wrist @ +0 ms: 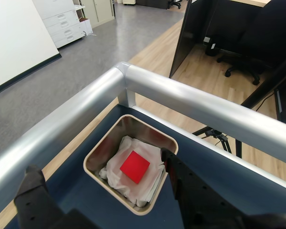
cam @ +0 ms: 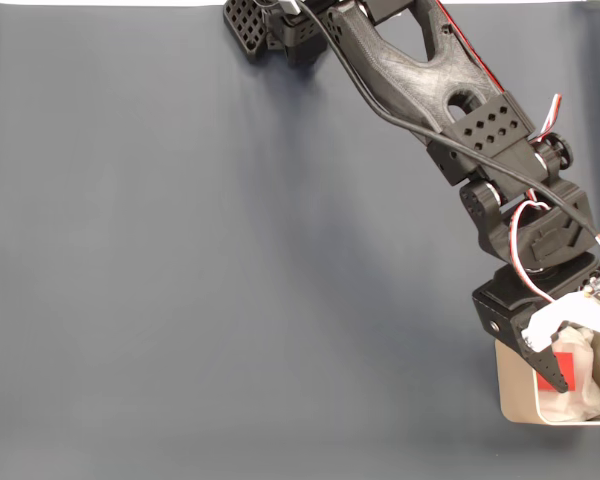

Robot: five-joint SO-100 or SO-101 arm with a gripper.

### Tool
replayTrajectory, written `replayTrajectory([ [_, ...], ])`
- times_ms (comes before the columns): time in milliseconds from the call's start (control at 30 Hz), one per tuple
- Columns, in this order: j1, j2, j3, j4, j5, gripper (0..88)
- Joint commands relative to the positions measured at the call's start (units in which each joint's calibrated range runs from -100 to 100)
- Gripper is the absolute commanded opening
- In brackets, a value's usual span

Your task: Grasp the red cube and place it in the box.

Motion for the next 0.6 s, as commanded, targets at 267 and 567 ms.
replayTrajectory([
  [267,0.47,-2.18,-2.59,-1.26,0.39,52.8],
  [567,2.1,-5.82,1.33,-2.58,0.24,25.3],
])
